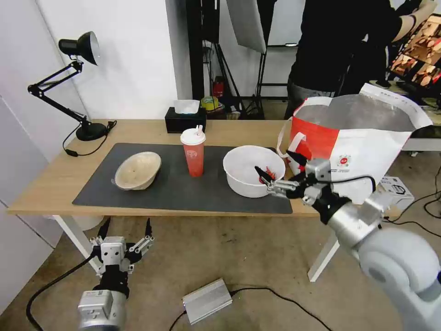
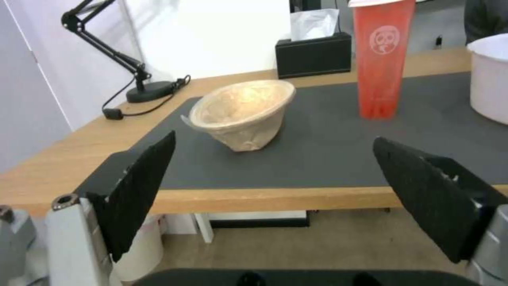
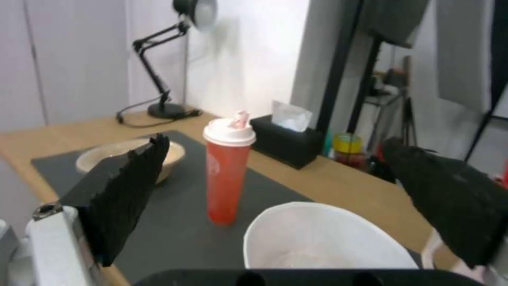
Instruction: Pick up the trash from the table and place it into the takeout bag.
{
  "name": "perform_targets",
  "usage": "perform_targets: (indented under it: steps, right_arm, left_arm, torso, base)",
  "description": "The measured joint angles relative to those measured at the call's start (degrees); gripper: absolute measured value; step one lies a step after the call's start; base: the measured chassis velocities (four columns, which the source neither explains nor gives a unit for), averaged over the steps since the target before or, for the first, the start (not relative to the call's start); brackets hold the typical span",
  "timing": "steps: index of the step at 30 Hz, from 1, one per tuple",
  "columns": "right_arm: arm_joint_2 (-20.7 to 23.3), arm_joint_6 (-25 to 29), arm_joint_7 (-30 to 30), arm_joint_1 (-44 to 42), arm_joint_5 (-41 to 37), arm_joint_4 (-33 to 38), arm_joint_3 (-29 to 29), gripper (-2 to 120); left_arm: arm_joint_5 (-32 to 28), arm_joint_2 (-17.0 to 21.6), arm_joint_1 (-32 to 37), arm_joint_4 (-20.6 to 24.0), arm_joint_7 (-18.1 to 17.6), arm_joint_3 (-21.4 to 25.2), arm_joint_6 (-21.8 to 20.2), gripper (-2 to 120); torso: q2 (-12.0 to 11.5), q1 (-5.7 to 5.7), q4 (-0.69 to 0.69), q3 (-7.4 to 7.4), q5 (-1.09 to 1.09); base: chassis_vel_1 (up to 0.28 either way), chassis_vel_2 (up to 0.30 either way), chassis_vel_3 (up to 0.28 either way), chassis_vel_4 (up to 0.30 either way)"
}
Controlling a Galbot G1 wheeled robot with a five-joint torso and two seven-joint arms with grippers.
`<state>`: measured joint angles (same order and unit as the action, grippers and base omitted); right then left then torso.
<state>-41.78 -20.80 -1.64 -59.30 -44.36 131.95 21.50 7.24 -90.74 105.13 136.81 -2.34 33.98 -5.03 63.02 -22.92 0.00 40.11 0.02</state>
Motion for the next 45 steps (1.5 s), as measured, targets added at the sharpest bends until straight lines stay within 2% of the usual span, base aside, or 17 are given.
perform_targets:
  steps: [3, 4, 7, 8, 11, 15, 21, 22, 26, 37, 45]
  right_arm:
    - [4.4, -1.6, 0.0, 7.8, -3.3, -2.3, -5.6, 100]
    - [4.4, -1.6, 0.0, 7.8, -3.3, -2.3, -5.6, 100]
    - [8.2, -5.5, 0.7, 16.8, -8.3, -4.2, -11.4, 100]
    - [8.2, -5.5, 0.7, 16.8, -8.3, -4.2, -11.4, 100]
    - [11.1, -8.3, -0.8, 25.5, -11.9, -6.4, -17.2, 100]
    - [12.3, -11.6, -1.5, 31.6, -15.9, -8.0, -22.6, 100]
    - [11.5, -15.7, -1.6, 39.6, -18.6, -11.7, -31.0, 100]
    - [11.5, -15.7, -1.6, 39.6, -18.6, -11.7, -31.0, 100]
    - [10.6, -17.8, -4.0, 46.3, -19.4, -16.2, -36.9, 100]
    - [4.8, -20.7, -7.4, 54.6, -18.8, -23.5, -45.9, 100]
    - [2.2, -20.7, -7.3, 56.2, -16.6, -27.8, -49.6, 100]
  left_arm:
    - [0.2, -0.2, 0.0, 0.0, 0.0, 0.1, 0.1, 100]
    - [0.2, -0.2, 0.0, 0.0, 0.0, 0.1, 0.1, 100]
    - [0.3, -0.4, 0.1, 0.0, 0.0, 0.1, 0.3, 100]
    - [0.3, -0.4, 0.1, 0.0, 0.0, 0.1, 0.3, 100]
    - [0.3, -0.3, 0.0, 0.0, 0.0, 0.2, 0.4, 100]
    - [0.3, -0.3, 0.0, -0.2, 0.0, 0.4, 0.7, 100]
    - [0.3, -0.2, -0.1, -0.5, 0.0, 0.5, 0.9, 100]
    - [0.3, -0.2, -0.1, -0.5, 0.0, 0.5, 0.9, 100]
    - [0.2, -0.2, -0.3, -0.7, 0.0, 0.5, 0.9, 100]
    - [0.1, -0.5, -0.7, -1.4, -0.1, 0.9, 1.0, 100]
    - [-0.1, -0.5, -0.8, -1.6, -0.2, 1.4, 1.0, 100]
  torso:
    - [0.0, 0.0, 0.01, 0.0, -0.02]
    - [0.0, 0.0, 0.01, 0.0, -0.02]
    - [0.0, 0.0, 0.0, 0.0, -0.02]
    - [0.0, 0.0, 0.0, 0.0, -0.02]
    - [0.0, 0.0, 0.0, 0.0, -0.02]
    - [0.0, 0.0, -0.01, 0.0, 0.0]
    - [0.0, 0.0, 0.0, -0.01, -0.02]
    - [0.0, 0.0, 0.0, -0.01, -0.02]
    - [0.0, 0.0, 0.0, 0.0, -0.02]
    - [0.0, 0.0, 0.0, 0.0, -0.03]
    - [0.0, 0.0, 0.0, 0.0, -0.03]
  base:
    - [0.0, 0.0, 0.0, 0.0]
    - [0.0, 0.0, 0.0, 0.0]
    - [0.0, 0.0, 0.0, 0.0]
    - [0.0, 0.0, 0.0, 0.0]
    - [0.0, 0.0, 0.0, 0.0]
    - [0.0, 0.0, 0.0, 0.0]
    - [0.0, 0.0, 0.0, 0.0]
    - [0.0, 0.0, 0.0, 0.0]
    - [0.0, 0.0, 0.0, 0.0]
    - [0.0, 0.0, 0.0, 0.0]
    - [0.0, 0.0, 0.0, 0.0]
